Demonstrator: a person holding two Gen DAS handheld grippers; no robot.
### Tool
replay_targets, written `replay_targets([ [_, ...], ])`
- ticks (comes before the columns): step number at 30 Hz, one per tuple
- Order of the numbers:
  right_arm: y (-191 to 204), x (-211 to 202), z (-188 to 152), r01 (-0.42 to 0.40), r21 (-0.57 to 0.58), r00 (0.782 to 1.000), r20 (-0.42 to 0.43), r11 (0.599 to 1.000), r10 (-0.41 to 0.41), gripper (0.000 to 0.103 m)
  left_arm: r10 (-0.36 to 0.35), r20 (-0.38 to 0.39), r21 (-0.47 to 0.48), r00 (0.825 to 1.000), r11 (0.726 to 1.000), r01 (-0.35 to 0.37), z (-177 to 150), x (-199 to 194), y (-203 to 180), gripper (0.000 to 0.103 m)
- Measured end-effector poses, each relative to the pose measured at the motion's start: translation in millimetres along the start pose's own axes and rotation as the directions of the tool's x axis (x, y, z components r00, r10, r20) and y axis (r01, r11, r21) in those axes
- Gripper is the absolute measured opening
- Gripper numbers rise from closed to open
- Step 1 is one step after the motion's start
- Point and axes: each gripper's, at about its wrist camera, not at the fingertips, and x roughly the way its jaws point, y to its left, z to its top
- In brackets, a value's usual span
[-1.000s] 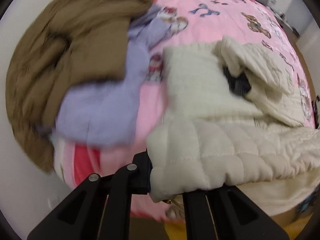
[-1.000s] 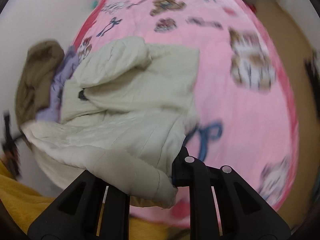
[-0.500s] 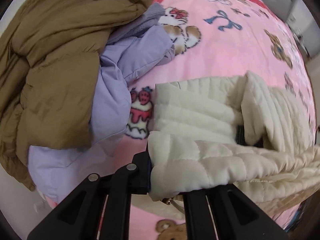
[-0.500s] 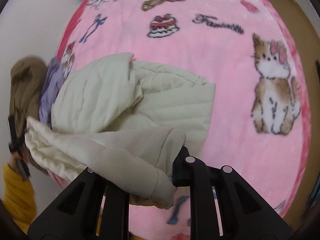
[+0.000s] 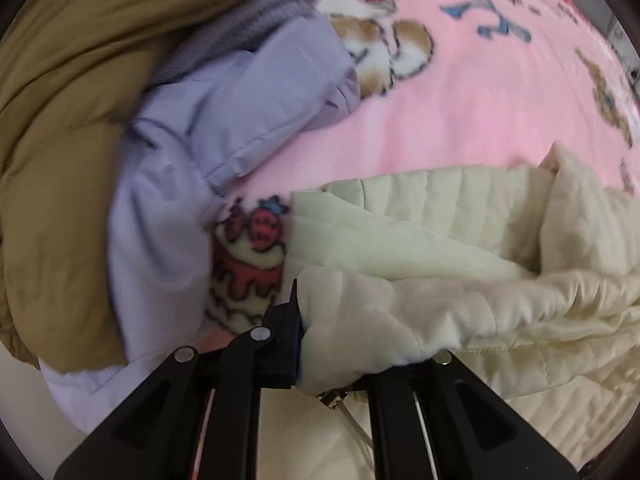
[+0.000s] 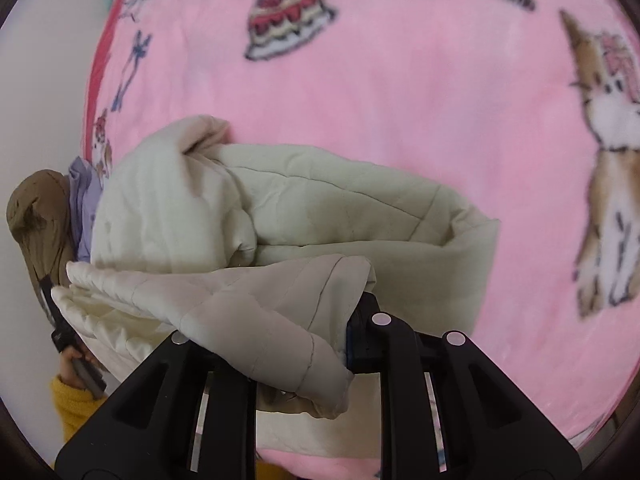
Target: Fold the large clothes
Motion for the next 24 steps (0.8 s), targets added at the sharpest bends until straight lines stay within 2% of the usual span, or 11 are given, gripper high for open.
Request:
replay_targets([
  [3,1.4,5.1,4.5,-0.014,-0.002,0.999,-0.033,1.0,0.014,0.024,0.038,-0.008,0.032,0.999,0.999,-0.038,4.5,13.9,-9.9,0.011],
  [4,1.6,0.8,5.4,-0.038,0.02,0.998,-0.043,0.999,0.039,0.033,0.044,-0.009,0.031,0.999,0.999,-0.044,5.6,15.4,-11.2,0.011],
  [7,1.9,-28.3,7.6,-0.163,0.101,0.986,-0.018,0.982,0.165,0.078,0.043,-0.007,0.014,0.999,0.999,-0.043,6.4,15.0,-10.3,0.011],
  [9,6.1,-54.1,8.6,-0.168,0.103,0.986,0.022,0.98,0.166,0.086,0.046,0.005,0.017,0.999,0.999,-0.046,4.8,14.4,-10.0,0.011],
  [12,35.3,-98.4,3.7,-0.075,-0.063,0.985,0.152,0.995,0.084,0.094,0.058,0.025,0.015,0.998,0.998,-0.059,2.5,12.0,-11.8,0.011],
  [14,71.1,-116.9,-10.6,0.098,-0.243,0.953,0.303,0.965,-0.021,0.095,0.065,0.042,0.011,0.997,0.998,-0.065,-0.9,8.4,-14.8,0.011],
  [16,112.6,-116.9,-33.2,0.255,-0.456,0.91,0.411,0.853,-0.052,0.095,0.068,0.058,0.022,0.996,0.997,-0.069,-5.4,6.0,-17.3,0.011],
  [18,167.5,-97.1,-67.3,0.338,-0.693,0.897,0.441,0.636,0.004,0.095,0.067,0.071,0.037,0.995,0.997,-0.07,-6.9,5.6,-14.5,0.011],
  [21,229.8,-49.1,-116.5,0.429,-0.856,0.887,0.459,0.287,0.044,0.095,0.056,0.089,0.035,0.995,0.998,-0.059,-12.1,-0.3,-10.0,0.011],
  [22,243.9,-28.3,-124.6,0.44,-0.877,0.893,0.451,0.194,0.014,0.095,0.051,0.097,0.036,0.994,0.998,-0.054,-14.1,-2.5,-8.3,0.011],
  [24,256.7,3.1,-125.1,0.398,-0.909,0.917,0.392,0.124,-0.075,0.083,0.044,0.112,0.041,0.993,0.998,-0.049,-19.6,-6.2,-8.1,0.011],
])
